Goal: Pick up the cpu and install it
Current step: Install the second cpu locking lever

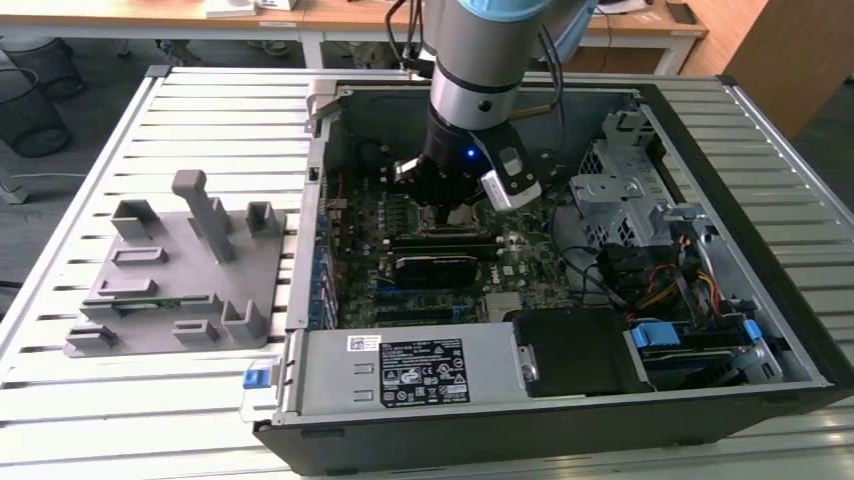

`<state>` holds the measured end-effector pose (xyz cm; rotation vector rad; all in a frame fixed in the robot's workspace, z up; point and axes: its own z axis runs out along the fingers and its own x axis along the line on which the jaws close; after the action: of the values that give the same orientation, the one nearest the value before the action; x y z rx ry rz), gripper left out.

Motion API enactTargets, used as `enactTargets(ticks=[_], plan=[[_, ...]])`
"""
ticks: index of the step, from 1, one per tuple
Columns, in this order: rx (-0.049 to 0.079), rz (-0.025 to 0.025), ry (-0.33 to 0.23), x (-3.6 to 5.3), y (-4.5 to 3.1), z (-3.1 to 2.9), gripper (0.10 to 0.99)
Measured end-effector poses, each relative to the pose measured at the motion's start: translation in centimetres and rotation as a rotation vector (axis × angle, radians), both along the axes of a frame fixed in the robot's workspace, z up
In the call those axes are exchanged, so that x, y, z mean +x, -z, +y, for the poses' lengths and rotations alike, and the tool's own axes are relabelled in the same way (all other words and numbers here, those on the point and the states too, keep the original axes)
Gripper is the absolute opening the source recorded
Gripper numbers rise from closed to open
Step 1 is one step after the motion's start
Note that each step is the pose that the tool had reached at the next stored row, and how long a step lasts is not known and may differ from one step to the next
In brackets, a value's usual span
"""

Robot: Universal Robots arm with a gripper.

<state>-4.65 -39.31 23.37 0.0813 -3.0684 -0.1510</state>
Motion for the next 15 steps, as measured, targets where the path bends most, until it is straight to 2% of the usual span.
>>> enactTargets(ticks=[7,15], plan=[[0.000,-0.0001,0.000,-0.23,1.19,-0.01,0.106],[0.001,0.0001,0.000,-0.52,2.05,-0.07,0.106]])
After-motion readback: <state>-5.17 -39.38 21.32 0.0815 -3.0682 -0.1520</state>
